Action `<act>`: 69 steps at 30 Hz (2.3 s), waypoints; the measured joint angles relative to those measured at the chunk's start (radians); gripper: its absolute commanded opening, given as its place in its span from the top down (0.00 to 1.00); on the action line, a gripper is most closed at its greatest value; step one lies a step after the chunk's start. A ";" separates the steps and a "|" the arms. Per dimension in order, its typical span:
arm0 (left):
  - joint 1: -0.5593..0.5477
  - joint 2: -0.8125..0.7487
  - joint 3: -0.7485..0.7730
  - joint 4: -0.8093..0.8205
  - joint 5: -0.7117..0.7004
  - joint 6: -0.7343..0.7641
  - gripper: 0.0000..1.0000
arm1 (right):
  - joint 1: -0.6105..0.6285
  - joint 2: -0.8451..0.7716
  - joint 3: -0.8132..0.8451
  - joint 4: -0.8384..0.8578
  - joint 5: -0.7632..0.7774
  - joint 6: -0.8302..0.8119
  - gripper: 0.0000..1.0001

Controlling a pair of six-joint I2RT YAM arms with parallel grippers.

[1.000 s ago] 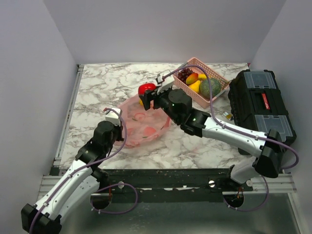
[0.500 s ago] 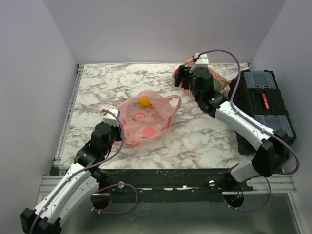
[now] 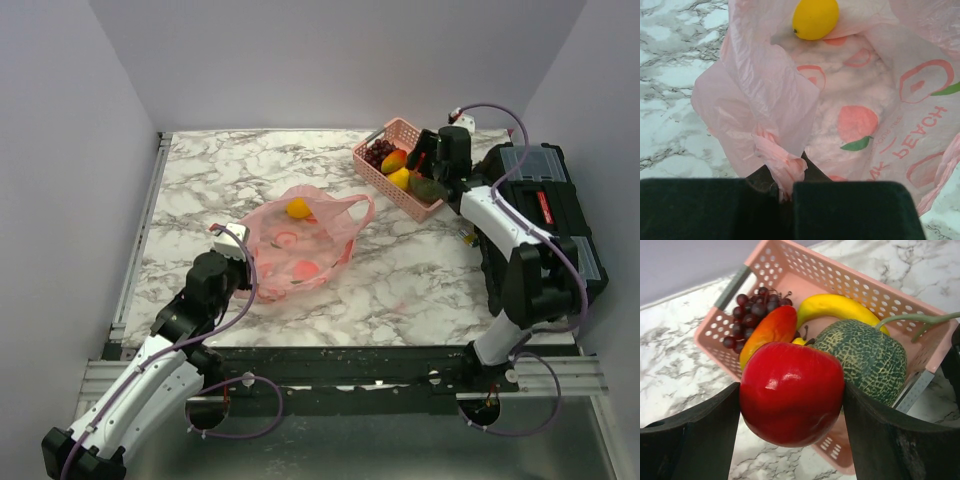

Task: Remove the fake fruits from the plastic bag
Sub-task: Place the fake fruit in the bin, then adjust the plastic bag at the center of the board.

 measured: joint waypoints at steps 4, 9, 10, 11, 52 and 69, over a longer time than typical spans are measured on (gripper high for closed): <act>0.000 0.000 0.000 0.000 0.026 0.002 1.00 | -0.048 0.131 0.105 -0.042 -0.038 0.022 0.99; 0.000 0.000 0.000 0.000 0.051 0.003 1.00 | -0.059 0.301 0.340 -0.098 -0.049 0.021 0.73; 0.000 -0.002 0.000 0.000 0.053 0.004 1.00 | -0.059 0.327 0.381 -0.110 -0.048 0.020 0.68; 0.000 -0.005 0.000 0.001 0.054 0.005 1.00 | -0.058 0.353 0.419 -0.124 -0.047 0.018 0.61; 0.001 -0.011 0.004 0.018 0.087 0.013 1.00 | -0.016 -0.062 0.055 -0.303 -0.153 0.039 0.00; 0.002 -0.011 0.004 0.015 0.084 0.013 1.00 | 0.411 -0.302 0.118 -0.264 -0.294 0.082 0.00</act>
